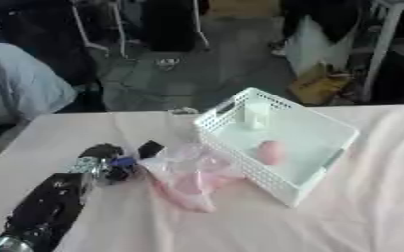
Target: Pick up objects on the table and place them in the box.
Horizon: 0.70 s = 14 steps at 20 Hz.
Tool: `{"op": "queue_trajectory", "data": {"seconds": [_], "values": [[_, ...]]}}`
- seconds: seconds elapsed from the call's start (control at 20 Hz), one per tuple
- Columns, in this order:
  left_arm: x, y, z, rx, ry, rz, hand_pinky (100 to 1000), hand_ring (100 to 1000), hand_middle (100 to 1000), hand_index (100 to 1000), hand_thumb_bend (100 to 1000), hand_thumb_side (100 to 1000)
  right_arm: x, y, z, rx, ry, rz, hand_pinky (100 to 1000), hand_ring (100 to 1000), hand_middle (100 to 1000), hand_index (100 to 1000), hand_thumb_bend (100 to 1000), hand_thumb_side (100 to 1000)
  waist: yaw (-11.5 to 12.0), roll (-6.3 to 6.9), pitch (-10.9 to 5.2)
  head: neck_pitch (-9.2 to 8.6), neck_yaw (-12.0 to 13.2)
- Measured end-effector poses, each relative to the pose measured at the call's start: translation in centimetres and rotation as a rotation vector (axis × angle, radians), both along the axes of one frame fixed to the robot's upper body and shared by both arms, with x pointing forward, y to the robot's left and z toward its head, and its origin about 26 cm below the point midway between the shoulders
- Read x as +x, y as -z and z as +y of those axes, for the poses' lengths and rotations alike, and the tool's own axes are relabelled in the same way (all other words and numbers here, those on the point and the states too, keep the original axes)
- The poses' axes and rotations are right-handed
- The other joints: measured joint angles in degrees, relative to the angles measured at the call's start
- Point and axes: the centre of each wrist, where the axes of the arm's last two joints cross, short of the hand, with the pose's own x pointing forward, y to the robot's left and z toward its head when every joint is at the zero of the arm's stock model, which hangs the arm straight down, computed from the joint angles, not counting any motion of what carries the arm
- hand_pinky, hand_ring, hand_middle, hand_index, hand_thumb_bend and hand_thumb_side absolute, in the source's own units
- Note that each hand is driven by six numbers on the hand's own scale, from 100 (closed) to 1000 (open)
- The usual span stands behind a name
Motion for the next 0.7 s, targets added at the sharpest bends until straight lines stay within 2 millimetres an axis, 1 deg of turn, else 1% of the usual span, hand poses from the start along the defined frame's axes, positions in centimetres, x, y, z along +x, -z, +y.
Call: {"op": "queue_trajectory", "data": {"seconds": [0.05,0.1,0.15,0.2,0.25,0.3,0.35,0.4,0.45,0.5,0.55,0.65,0.7], "values": [[0.01,-0.01,-0.01,0.005,0.002,-0.018,100,100,268,567,136,439,0.00,0.00,0.00,0.001,0.000,0.000,841,902,783,784,100,758,0.0,0.00,0.00,0.00,0.0],[0.02,-0.01,-0.05,0.010,0.006,-0.038,100,100,189,452,123,432,0.00,0.00,0.00,0.002,0.001,0.001,841,902,783,784,100,759,0.0,0.00,0.00,0.01,0.0],[0.04,0.02,-0.16,0.015,0.012,-0.057,100,100,189,452,123,432,0.00,0.00,0.00,0.003,0.001,0.001,841,902,783,784,100,759,0.0,0.00,0.00,0.01,0.0],[0.06,0.09,-0.28,0.020,0.017,-0.074,100,100,139,382,131,427,0.00,-0.01,0.00,0.004,0.001,0.002,841,902,782,783,100,758,0.0,0.00,0.00,0.02,0.0],[0.07,0.17,-0.42,0.025,0.023,-0.087,100,100,139,382,131,427,0.00,-0.01,0.00,0.004,0.001,0.002,841,902,782,783,100,758,0.0,0.00,0.00,0.03,0.0],[0.06,0.25,-0.43,0.032,0.025,-0.095,100,100,100,322,132,431,0.00,-0.01,0.00,0.004,0.000,0.002,840,901,782,784,100,759,-0.1,0.00,0.00,0.04,0.0],[0.05,0.28,-0.42,0.038,0.026,-0.102,100,100,100,305,133,429,0.00,-0.01,0.00,0.005,0.000,0.002,840,901,782,784,100,758,-0.1,0.00,0.00,0.06,0.0],[0.03,0.31,-0.40,0.045,0.027,-0.106,100,100,100,214,162,445,0.00,-0.02,0.00,0.006,-0.002,0.002,840,902,782,784,100,758,-0.1,0.00,0.00,0.07,0.0],[0.00,0.40,-0.36,0.055,0.027,-0.107,100,100,100,214,162,445,0.00,-0.02,0.00,0.007,-0.003,0.002,840,902,782,784,100,758,-0.1,0.00,0.00,0.08,0.0],[-0.02,0.48,-0.36,0.068,0.031,-0.105,100,100,100,184,190,457,0.00,-0.02,0.00,0.008,-0.004,0.003,840,902,783,784,100,755,-0.1,0.00,0.00,0.08,0.0],[-0.05,0.59,-0.34,0.082,0.034,-0.100,100,100,100,184,190,457,0.00,-0.02,0.00,0.009,-0.005,0.003,840,902,783,784,100,755,-0.1,0.00,0.00,0.09,0.0],[-0.10,0.72,-0.28,0.109,0.039,-0.092,100,100,100,157,204,476,0.00,-0.02,0.00,0.010,-0.006,0.003,840,902,783,784,100,754,-0.1,0.00,0.00,0.09,0.0],[-0.12,0.75,-0.26,0.122,0.043,-0.090,100,100,100,147,182,486,0.00,-0.02,0.00,0.010,-0.006,0.004,840,903,783,784,100,752,-0.1,0.00,0.00,0.09,0.0]]}}
